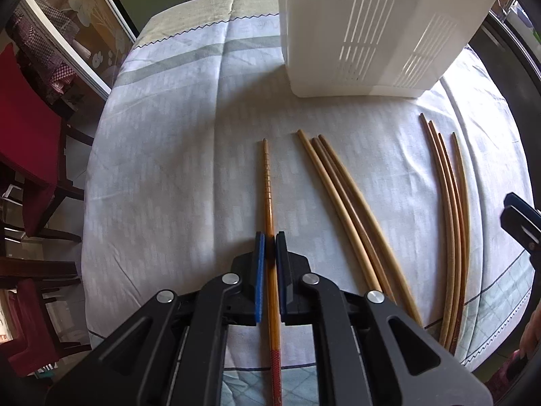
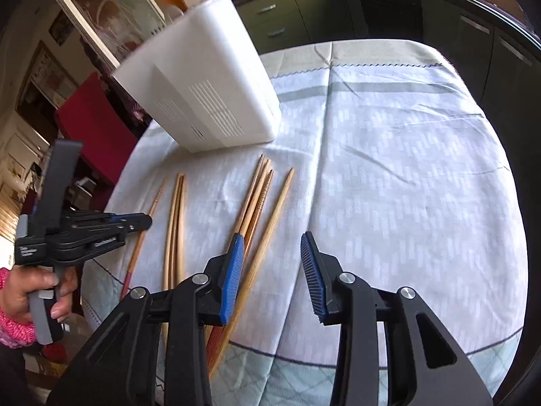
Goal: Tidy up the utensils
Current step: 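Grasp one wooden chopstick with the left gripper and lift it, then carry the chopstick over the holder and drop it inside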
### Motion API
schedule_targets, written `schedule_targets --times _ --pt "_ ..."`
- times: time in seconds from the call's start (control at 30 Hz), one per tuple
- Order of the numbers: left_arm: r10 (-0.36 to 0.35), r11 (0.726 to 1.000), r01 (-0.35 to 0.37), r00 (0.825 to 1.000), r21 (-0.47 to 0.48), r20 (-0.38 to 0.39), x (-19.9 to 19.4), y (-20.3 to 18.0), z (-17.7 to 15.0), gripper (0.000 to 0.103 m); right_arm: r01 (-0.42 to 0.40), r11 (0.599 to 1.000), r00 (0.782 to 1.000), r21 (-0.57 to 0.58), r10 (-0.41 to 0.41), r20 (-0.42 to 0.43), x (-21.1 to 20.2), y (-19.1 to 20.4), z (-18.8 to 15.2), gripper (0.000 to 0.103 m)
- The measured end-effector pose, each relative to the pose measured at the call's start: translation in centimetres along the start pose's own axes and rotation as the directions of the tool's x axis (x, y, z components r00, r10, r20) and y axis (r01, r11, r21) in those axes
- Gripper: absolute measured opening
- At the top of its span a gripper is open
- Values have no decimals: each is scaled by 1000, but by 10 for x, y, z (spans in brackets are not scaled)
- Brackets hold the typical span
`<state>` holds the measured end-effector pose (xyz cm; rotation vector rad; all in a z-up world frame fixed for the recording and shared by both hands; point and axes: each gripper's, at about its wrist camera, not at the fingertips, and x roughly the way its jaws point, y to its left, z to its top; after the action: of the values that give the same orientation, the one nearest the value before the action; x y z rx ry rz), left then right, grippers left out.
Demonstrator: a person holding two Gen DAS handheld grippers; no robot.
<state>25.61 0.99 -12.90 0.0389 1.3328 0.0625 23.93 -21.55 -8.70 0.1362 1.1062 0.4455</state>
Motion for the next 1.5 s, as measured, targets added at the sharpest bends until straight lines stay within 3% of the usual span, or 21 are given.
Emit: schedule_targets --times 0.3,0.47,0.73,0.93,1.1,1.17,1.3,1.5 --pt "-36 999 35 999 24 11 0 5 -2 7 126 992 989 -26 -128 -80 36 16 11 22" --pt "-36 999 35 999 36 20 0 6 -3 7 160 986 981 -47 -164 -102 43 24 11 21" --pt "-26 999 26 1000 40 -11 -1 -1 -3 7 276 953 955 -128 -287 -74 54 45 8 15" --pt "-46 998 49 997 38 -59 -1 -1 -2 8 252 964 963 -86 -258 -73 54 42 11 7" --pt "-79 997 80 995 18 -65 -1 4 0 7 200 979 979 -46 -201 -36 38 37 13 7" --pt "-87 996 88 995 12 -38 -3 10 0 7 171 984 985 -43 -171 7 21 39 13 7" --pt "-123 992 125 988 -10 96 -31 21 -1 7 126 991 983 -45 -118 143 -27 48 11 7" --pt "-145 987 161 936 -24 322 -96 34 -10 7 98 992 934 -78 -65 351 -101 67 7 7"
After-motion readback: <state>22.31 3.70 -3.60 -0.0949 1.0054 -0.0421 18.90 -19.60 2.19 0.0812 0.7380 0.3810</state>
